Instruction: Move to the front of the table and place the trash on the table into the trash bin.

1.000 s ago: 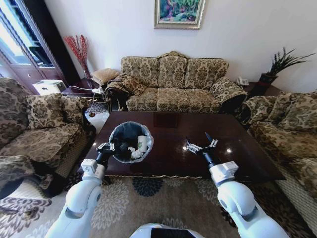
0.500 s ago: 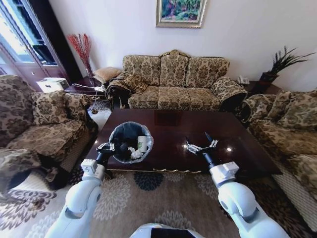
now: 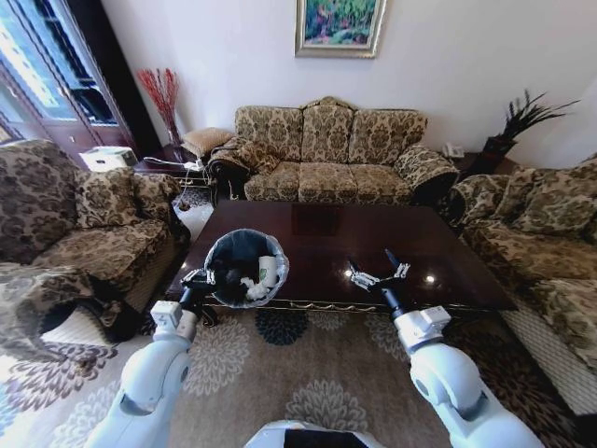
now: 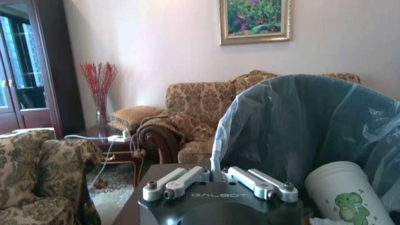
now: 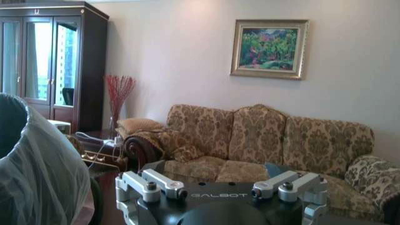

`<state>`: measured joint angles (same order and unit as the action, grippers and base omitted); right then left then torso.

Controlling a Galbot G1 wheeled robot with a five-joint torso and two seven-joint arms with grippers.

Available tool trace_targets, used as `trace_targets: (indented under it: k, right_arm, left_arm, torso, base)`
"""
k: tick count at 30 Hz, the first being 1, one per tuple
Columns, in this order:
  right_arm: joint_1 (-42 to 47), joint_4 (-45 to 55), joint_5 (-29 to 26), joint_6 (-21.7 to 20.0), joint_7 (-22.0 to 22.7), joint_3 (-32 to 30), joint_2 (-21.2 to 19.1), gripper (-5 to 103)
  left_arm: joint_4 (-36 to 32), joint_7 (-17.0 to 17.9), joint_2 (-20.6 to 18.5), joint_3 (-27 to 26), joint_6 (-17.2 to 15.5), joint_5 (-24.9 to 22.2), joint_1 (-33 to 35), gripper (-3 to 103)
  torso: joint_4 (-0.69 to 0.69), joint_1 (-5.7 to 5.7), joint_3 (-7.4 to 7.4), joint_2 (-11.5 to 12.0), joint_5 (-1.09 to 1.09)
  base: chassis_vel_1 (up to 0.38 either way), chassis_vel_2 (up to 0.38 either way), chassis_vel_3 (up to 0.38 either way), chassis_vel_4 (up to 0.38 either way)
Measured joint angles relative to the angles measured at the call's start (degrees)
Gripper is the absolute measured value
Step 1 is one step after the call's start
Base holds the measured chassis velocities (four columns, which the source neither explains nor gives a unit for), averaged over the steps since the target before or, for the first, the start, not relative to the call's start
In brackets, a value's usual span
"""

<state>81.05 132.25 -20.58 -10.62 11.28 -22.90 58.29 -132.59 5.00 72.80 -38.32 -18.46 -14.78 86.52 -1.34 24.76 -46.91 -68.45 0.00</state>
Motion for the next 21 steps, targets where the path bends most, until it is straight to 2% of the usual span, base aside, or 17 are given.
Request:
trace_targets:
  k: [9, 21]
  right_arm:
    - [0.75, 0.0, 1.01, 0.32, -0.38, -0.09, 0.58, 100]
    - [1.36, 0.93, 1.91, -0.66, -0.47, -0.16, 0.6, 100]
  left_arm:
    - [-0.33, 0.76, 0.0, 0.07, 1.04, -0.27, 0.23, 3]
    - [-0.3, 0.85, -0.05, 0.05, 1.7, -0.31, 0.38, 3]
  torso:
    - [0.0, -1.3, 1.48, 2.59, -0.01]
    - [0.0, -1.46, 1.74, 3.09, -0.01]
  base:
    - [-0.003, 0.002, 0.006, -0.003]
    - [0.0, 0.0, 0.0, 0.0]
